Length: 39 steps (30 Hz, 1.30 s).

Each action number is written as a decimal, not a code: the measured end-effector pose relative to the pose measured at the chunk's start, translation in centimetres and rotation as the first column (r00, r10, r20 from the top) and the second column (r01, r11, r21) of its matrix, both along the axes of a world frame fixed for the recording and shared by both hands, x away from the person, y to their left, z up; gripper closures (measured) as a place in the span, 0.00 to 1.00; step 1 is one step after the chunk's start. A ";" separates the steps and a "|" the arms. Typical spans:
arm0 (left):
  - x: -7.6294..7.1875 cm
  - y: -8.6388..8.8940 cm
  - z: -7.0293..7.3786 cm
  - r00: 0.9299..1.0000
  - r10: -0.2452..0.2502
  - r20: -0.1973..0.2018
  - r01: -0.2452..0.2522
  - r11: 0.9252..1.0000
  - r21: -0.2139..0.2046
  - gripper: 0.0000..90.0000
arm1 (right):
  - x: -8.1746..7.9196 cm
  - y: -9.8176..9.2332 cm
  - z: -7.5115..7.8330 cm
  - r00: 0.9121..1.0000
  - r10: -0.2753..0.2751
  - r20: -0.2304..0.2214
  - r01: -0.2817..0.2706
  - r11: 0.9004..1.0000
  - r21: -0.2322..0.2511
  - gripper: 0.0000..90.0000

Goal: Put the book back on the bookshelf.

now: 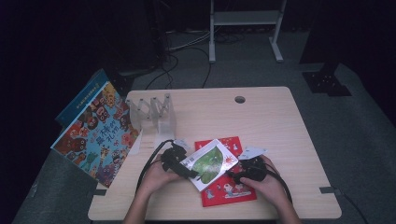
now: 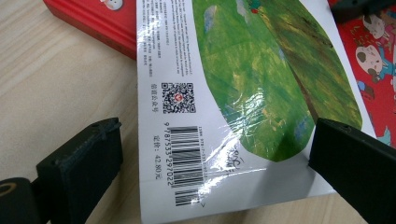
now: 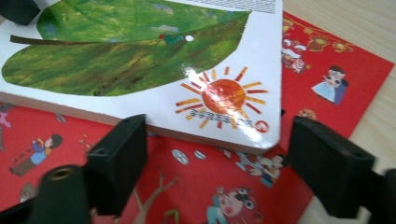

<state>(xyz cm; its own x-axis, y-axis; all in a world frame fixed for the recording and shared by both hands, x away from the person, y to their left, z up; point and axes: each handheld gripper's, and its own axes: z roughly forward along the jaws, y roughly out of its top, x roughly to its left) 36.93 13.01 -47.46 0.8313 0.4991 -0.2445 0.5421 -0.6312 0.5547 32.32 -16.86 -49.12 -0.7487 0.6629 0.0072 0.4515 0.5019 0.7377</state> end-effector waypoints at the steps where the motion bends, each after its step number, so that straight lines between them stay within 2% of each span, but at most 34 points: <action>1: -0.1 0.0 0.0 1.000 0.005 0.001 -0.005 1.000 -0.003 0.02 | 0.0 0.3 -0.1 1.000 -0.001 0.003 0.001 1.000 -0.006 0.14; 5: -0.2 0.1 -0.4 0.999 0.008 -0.031 -0.008 1.000 -0.021 0.01 | -0.2 1.0 -0.2 1.000 -0.014 0.001 0.014 1.000 -0.003 0.11; 7: -0.4 0.0 -0.5 1.000 -0.004 -0.026 0.004 1.000 -0.028 0.00 | -0.2 1.1 -0.3 1.000 -0.026 0.011 0.026 1.000 0.009 0.11; 18: -0.3 -0.4 -0.2 0.999 0.017 -0.041 -0.018 1.000 -0.003 0.01 | -0.3 1.4 -0.5 0.999 -0.043 0.018 0.042 0.999 0.014 0.09; 20: -0.2 -0.3 -0.1 0.998 0.020 -0.058 -0.021 1.000 -0.007 0.02 | -0.3 1.5 -0.5 0.999 -0.051 0.018 0.051 0.999 0.015 0.06; 24: -0.3 -0.1 0.0 0.997 0.026 -0.072 -0.028 0.999 -0.026 0.02 | -0.2 1.5 -0.6 0.998 -0.064 0.017 0.064 0.998 0.009 0.03; 27: -0.4 0.2 0.6 0.998 0.027 -0.060 -0.034 0.993 -0.110 0.03 | -0.2 1.4 -0.6 0.997 -0.075 0.015 0.075 0.997 0.007 0.03; 30: -0.2 0.3 0.7 0.998 0.016 -0.065 -0.022 0.994 -0.103 0.05 | -0.2 1.4 -0.5 0.997 -0.082 0.015 0.082 0.997 0.005 0.03; 33: -0.2 0.7 0.5 0.998 0.010 -0.065 -0.019 0.991 -0.135 0.08 | -0.3 1.4 -0.5 0.997 -0.075 0.011 0.075 0.997 0.006 0.06; 36: -0.4 0.7 0.4 0.998 0.008 -0.059 -0.015 0.992 -0.122 0.08 | -0.6 1.5 -0.1 0.999 -0.048 0.007 0.048 0.999 0.003 0.17; 39: -0.6 0.7 0.3 0.999 0.014 -0.046 -0.018 0.996 -0.087 0.07 | -1.1 1.7 0.1 0.999 -0.031 -0.024 0.031 0.999 0.007 0.16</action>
<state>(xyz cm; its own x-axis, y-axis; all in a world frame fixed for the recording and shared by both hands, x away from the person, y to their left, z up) 36.29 13.74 -47.16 0.8105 0.4872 -0.3251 0.5775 -0.5722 0.5822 31.22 -15.20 -48.99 -0.7273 0.6857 0.0301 0.4844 0.4818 0.7303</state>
